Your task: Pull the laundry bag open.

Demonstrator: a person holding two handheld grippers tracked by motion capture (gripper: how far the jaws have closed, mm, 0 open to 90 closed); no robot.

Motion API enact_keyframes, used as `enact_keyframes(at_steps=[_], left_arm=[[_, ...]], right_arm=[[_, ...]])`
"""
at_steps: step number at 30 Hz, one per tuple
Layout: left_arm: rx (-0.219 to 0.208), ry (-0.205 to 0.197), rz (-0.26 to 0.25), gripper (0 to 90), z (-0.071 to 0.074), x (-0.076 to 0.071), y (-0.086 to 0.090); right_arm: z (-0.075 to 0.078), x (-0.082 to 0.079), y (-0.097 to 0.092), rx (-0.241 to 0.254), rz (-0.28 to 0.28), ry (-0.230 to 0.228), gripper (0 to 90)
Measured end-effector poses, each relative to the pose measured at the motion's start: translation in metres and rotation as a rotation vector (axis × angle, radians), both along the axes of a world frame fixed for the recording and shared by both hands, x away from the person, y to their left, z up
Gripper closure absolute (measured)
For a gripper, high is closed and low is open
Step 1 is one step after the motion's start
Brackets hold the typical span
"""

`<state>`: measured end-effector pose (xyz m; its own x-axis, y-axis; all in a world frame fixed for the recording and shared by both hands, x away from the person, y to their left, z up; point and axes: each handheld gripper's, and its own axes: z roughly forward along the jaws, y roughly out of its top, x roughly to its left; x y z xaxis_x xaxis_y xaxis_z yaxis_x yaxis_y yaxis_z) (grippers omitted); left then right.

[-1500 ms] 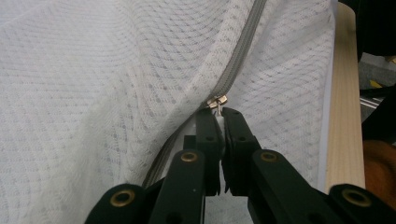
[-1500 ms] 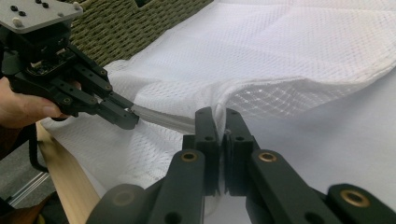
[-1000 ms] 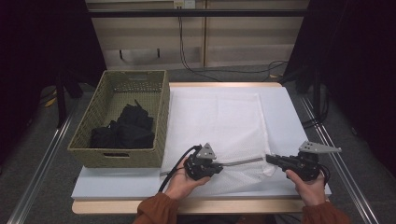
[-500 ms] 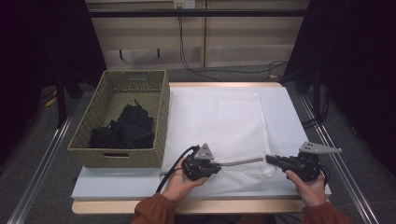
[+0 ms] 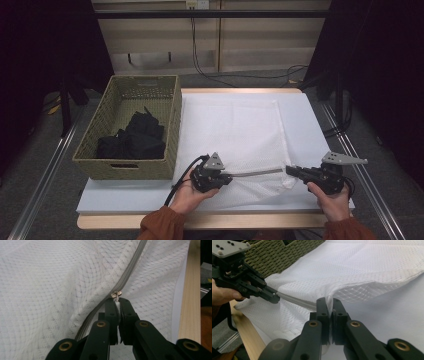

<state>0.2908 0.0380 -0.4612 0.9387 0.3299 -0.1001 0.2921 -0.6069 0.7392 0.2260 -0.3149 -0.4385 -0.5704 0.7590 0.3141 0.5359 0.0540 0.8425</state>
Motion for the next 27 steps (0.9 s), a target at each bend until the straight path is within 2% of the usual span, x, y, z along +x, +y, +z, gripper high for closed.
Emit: enact_keyframes(at_steps=[1,2,3,6,7,12,14,15,17,18,20,21,22,26,27], left_arm=[[0.007,0.003,0.001,86.4,0.001,0.000,0.001],[-0.010,0.005,0.007,86.4,-0.001,-0.001,0.000],[-0.009,0.005,0.006,86.4,0.000,-0.001,0.001],[0.010,-0.005,-0.006,86.4,0.002,-0.001,0.005],[0.012,0.000,0.003,86.3,0.002,-0.002,0.006],[0.003,-0.002,0.003,86.4,0.003,-0.001,0.008],[0.018,-0.003,0.000,86.4,0.003,-0.001,0.009],[-0.013,0.006,0.008,86.4,0.001,-0.001,0.008],[0.007,0.004,0.018,86.4,0.002,-0.002,0.009],[-0.014,0.010,0.022,86.4,0.001,-0.002,0.010],[-0.004,0.006,0.027,86.4,0.002,-0.002,0.012],[0.018,0.001,0.020,86.4,0.004,-0.002,0.014],[-0.011,0.001,0.030,86.4,0.003,-0.002,0.015],[0.006,0.002,0.029,86.3,0.006,-0.002,0.021],[-0.009,0.004,0.031,86.3,0.006,-0.003,0.022]], right_arm=[[-0.001,0.000,0.001,-0.006,-0.005,-0.003,87.3],[0.000,0.000,0.001,-0.004,0.000,-0.001,87.3],[0.000,0.000,0.002,-0.004,0.000,-0.002,87.3],[0.000,-0.001,0.001,-0.001,0.004,-0.001,87.3],[0.000,-0.001,0.001,-0.001,0.003,-0.002,87.3],[0.000,0.000,0.001,-0.003,0.000,-0.004,87.3],[0.000,-0.001,0.001,-0.005,-0.001,-0.004,87.3],[0.000,-0.001,0.000,-0.008,-0.008,-0.004,87.3],[-0.001,0.000,-0.001,-0.006,-0.010,-0.001,87.3],[-0.001,0.000,-0.002,0.002,-0.007,0.000,87.3],[-0.001,0.000,-0.002,0.001,-0.015,0.001,87.3],[-0.001,0.000,-0.002,-0.003,-0.017,0.000,87.3],[-0.001,-0.001,-0.002,-0.002,-0.016,0.001,87.3],[-0.001,-0.001,-0.002,0.004,-0.011,0.002,87.3],[-0.001,0.000,-0.002,0.002,-0.010,0.000,87.3]])
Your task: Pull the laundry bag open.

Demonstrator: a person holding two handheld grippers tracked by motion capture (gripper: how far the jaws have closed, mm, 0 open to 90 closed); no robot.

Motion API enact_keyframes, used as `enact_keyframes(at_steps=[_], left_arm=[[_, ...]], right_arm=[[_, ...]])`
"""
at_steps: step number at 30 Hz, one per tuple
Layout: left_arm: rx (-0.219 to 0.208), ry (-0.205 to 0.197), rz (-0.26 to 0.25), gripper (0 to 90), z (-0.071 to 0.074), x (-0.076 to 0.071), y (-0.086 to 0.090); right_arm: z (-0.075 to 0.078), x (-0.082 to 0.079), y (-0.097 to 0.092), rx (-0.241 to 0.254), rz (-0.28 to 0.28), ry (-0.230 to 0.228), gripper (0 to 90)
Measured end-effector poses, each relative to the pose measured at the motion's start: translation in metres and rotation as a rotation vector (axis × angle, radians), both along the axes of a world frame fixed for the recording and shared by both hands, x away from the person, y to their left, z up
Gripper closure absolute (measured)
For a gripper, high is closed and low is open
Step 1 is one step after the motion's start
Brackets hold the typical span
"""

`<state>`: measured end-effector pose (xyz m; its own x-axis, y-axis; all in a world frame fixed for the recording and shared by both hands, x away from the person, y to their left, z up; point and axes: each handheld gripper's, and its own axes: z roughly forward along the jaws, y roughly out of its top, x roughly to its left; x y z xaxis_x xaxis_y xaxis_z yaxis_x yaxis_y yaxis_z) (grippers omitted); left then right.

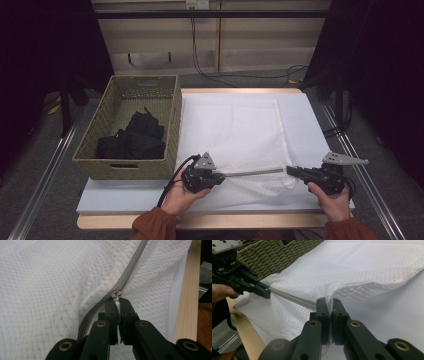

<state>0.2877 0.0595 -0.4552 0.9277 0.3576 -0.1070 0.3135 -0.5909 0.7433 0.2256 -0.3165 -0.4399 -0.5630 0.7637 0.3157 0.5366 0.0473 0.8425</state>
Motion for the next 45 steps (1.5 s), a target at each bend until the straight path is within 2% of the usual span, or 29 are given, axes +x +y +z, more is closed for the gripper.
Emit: enact_keyframes(at_steps=[1,3,10,11,12,21,22,30,36,39,40,43,45], left_arm=[[0.016,-0.002,-0.001,86.3,0.001,0.000,0.001],[0.005,-0.002,-0.005,86.3,0.000,0.000,0.002],[0.006,0.001,0.007,86.3,0.001,-0.004,0.010],[0.016,-0.001,0.009,86.4,0.002,-0.003,0.011],[0.002,0.006,0.010,86.4,0.001,-0.002,0.012],[0.001,-0.003,0.038,86.4,0.003,0.000,0.024],[-0.017,0.003,0.043,86.4,0.002,-0.001,0.024],[0.008,-0.002,0.033,86.4,0.003,-0.002,0.025],[-0.002,0.003,0.039,86.3,0.003,-0.001,0.028],[0.016,-0.002,0.034,86.4,0.004,-0.003,0.030],[-0.003,0.000,0.039,86.4,0.003,-0.003,0.031],[0.008,0.002,0.051,86.3,0.005,-0.003,0.037],[0.001,0.000,0.053,86.3,0.004,-0.002,0.040]], right_arm=[[0.000,0.000,0.000,-0.003,0.005,0.002,87.3],[0.000,0.000,0.000,0.000,0.000,0.002,87.2],[0.001,-0.001,-0.002,0.005,0.005,0.001,87.2],[0.000,-0.001,-0.002,0.002,-0.001,0.003,87.3],[0.000,-0.001,-0.002,-0.002,-0.003,0.004,87.3],[-0.001,-0.002,-0.007,0.005,-0.013,0.004,87.2],[-0.001,-0.002,-0.006,0.003,-0.014,0.003,87.2],[0.001,-0.002,-0.007,0.008,-0.012,0.002,87.2],[0.000,-0.002,-0.010,0.006,-0.020,0.003,87.2],[0.000,-0.002,-0.009,0.003,-0.020,0.001,87.3],[0.000,-0.002,-0.009,0.003,-0.020,0.002,87.3],[0.000,-0.002,-0.009,0.010,-0.020,0.005,87.3],[0.000,-0.002,-0.009,0.008,-0.018,0.004,87.2]])
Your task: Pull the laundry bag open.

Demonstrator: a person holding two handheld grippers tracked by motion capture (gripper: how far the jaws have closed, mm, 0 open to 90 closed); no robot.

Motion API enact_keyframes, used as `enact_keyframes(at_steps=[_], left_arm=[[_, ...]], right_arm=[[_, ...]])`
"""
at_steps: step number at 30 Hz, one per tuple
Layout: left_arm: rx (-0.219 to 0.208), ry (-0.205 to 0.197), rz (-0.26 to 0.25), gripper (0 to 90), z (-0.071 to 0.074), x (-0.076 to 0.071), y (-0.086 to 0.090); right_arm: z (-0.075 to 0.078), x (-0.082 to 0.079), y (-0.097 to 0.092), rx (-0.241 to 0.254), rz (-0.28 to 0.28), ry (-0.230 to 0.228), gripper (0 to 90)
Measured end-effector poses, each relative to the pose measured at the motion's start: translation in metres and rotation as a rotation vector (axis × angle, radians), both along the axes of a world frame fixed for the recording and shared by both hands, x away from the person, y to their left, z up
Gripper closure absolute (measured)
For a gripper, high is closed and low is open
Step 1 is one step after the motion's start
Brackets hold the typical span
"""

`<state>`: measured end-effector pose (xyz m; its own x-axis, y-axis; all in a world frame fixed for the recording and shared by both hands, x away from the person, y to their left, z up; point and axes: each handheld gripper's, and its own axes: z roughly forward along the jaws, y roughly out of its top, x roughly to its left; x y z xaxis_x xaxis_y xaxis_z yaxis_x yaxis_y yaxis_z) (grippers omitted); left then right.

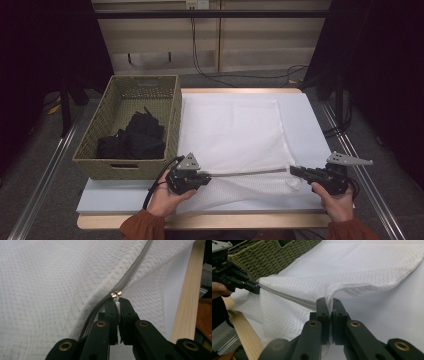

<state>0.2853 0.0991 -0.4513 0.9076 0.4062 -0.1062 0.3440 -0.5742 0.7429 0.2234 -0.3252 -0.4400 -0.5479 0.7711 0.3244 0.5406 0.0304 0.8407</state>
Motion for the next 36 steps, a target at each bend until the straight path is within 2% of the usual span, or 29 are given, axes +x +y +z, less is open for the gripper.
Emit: enact_keyframes(at_steps=[2,4,10,21,22,23,24,36], left_arm=[[-0.009,0.009,0.006,86.4,0.000,-0.001,0.001],[0.006,0.008,0.000,86.3,0.000,-0.001,0.002],[-0.007,0.006,0.005,86.3,0.002,-0.002,0.006],[0.005,0.006,0.001,86.3,0.003,-0.005,0.013],[-0.005,0.007,0.004,86.3,0.002,-0.005,0.013],[0.007,0.008,0.010,86.3,0.003,-0.005,0.014],[-0.004,0.011,0.010,86.3,0.002,-0.005,0.014],[0.011,0.014,0.023,86.3,0.000,-0.005,0.023]], right_arm=[[0.000,0.000,0.000,-0.003,0.001,0.001,87.2],[0.000,0.000,0.001,-0.003,0.001,0.001,87.2],[0.000,0.000,0.001,0.002,0.004,0.004,87.2],[0.000,0.000,0.002,-0.002,0.006,0.001,87.2],[0.000,0.000,0.001,0.002,0.008,0.003,87.2],[0.000,0.000,0.002,0.001,0.009,0.002,87.2],[0.000,0.000,0.002,-0.001,0.008,0.002,87.2],[0.000,0.000,0.004,0.002,0.005,-0.001,87.3]])
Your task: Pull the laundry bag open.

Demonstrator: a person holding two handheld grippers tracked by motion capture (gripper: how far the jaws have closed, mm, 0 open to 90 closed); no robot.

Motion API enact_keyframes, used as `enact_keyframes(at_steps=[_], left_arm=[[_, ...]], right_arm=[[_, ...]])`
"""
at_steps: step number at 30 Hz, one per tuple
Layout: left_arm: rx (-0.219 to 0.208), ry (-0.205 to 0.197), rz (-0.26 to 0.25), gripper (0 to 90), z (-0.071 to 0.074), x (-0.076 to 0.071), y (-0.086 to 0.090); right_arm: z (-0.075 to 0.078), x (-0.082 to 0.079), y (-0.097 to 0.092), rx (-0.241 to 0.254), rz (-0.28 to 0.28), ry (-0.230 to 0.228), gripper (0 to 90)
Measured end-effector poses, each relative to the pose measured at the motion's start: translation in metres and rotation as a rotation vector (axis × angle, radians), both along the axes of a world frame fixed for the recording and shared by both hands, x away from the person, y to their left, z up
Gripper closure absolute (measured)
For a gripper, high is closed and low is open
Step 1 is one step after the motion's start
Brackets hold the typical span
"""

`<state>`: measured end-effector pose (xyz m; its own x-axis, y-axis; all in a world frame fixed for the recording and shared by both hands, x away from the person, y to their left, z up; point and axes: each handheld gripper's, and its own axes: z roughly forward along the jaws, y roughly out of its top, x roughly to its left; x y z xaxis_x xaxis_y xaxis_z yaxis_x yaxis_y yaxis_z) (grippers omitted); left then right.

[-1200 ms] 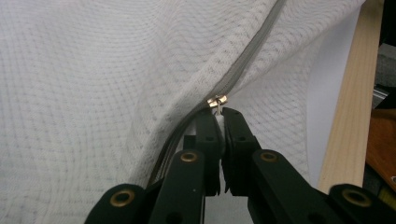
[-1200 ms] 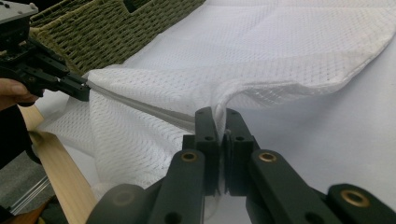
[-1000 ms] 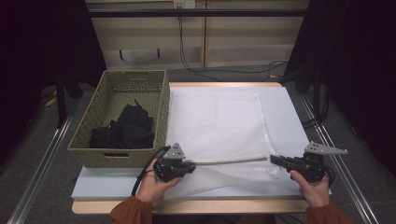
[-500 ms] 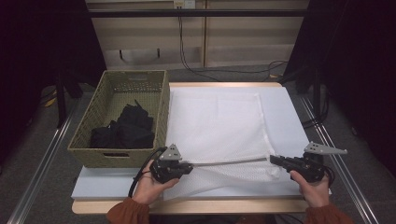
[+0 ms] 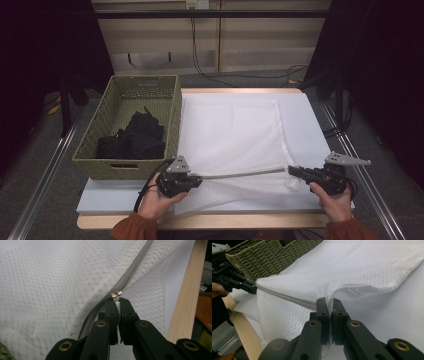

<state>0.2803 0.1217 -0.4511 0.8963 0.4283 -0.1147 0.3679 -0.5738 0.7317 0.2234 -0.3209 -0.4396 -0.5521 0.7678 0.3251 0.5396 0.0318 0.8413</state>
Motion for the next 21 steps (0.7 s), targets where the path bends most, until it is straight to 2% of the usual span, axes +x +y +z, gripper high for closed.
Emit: enact_keyframes(at_steps=[5,7,8,9,10,12,13,17,19,21], left_arm=[[-0.002,0.000,0.004,86.4,0.000,-0.002,0.002],[0.015,0.001,0.004,86.4,0.000,-0.002,0.003],[0.003,0.003,0.006,86.4,-0.001,-0.002,0.003],[0.017,-0.001,0.007,86.3,-0.001,-0.002,0.004],[0.003,0.003,0.010,86.4,-0.002,-0.002,0.004],[0.026,0.004,0.014,86.4,-0.001,-0.002,0.005],[0.011,0.006,0.014,86.4,-0.002,-0.002,0.006],[0.027,0.000,0.013,86.3,-0.001,-0.003,0.007],[0.009,-0.002,0.026,86.3,-0.002,-0.004,0.010],[0.014,0.003,0.038,86.4,-0.002,-0.005,0.013]], right_arm=[[-0.001,-0.001,-0.002,0.000,-0.005,0.004,87.3],[-0.001,0.000,-0.002,-0.005,-0.004,0.003,87.2],[-0.001,0.000,-0.002,-0.001,-0.003,0.002,87.2],[-0.001,0.000,-0.002,-0.005,-0.006,0.000,87.3],[-0.001,0.000,-0.002,-0.006,-0.007,0.002,87.3],[-0.001,-0.001,-0.003,0.001,-0.006,0.003,87.3],[-0.001,-0.001,-0.003,0.001,-0.005,0.006,87.2],[-0.001,-0.001,-0.003,0.001,-0.006,0.007,87.2],[-0.001,-0.001,-0.003,0.001,-0.004,0.005,87.3],[-0.001,-0.001,-0.003,0.003,-0.006,0.006,87.3]])
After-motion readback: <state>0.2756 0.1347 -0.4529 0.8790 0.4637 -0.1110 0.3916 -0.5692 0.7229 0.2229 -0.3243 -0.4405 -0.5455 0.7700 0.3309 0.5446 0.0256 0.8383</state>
